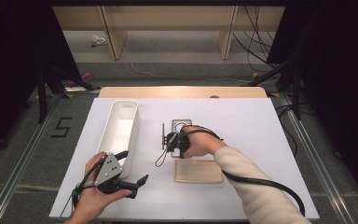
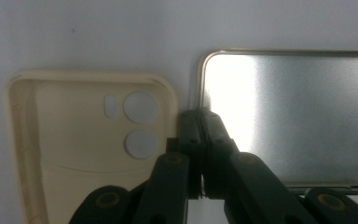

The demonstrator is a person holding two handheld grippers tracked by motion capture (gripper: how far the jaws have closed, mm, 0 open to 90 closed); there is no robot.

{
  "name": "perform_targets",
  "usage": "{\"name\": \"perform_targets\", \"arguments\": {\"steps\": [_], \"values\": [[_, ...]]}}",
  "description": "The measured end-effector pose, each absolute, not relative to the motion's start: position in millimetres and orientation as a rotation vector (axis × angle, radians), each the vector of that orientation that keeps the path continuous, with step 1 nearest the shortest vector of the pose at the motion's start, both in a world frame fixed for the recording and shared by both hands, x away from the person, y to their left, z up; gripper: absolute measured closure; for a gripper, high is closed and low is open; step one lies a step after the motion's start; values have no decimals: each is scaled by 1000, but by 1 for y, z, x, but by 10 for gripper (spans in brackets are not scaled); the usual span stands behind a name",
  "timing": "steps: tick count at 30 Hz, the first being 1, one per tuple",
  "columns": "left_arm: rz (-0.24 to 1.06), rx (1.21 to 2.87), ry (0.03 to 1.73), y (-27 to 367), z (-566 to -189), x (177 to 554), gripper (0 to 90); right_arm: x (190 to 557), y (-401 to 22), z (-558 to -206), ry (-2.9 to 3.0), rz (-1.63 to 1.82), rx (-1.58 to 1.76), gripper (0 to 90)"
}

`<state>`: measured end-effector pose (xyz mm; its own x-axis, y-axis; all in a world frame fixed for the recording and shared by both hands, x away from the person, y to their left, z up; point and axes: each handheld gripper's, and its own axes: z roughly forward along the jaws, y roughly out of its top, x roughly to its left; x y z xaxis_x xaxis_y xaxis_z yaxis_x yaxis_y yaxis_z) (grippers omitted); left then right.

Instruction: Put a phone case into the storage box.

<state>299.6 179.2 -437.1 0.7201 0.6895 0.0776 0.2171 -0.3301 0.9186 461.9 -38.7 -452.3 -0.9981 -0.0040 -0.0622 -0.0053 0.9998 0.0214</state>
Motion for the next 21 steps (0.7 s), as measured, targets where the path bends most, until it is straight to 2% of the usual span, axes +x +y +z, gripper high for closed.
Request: {"name": "perform_targets", "arguments": {"steps": [21], "values": [[573,1886,705,179,-437,300,1,456,-46,-434,3036,119,4,893]]}}
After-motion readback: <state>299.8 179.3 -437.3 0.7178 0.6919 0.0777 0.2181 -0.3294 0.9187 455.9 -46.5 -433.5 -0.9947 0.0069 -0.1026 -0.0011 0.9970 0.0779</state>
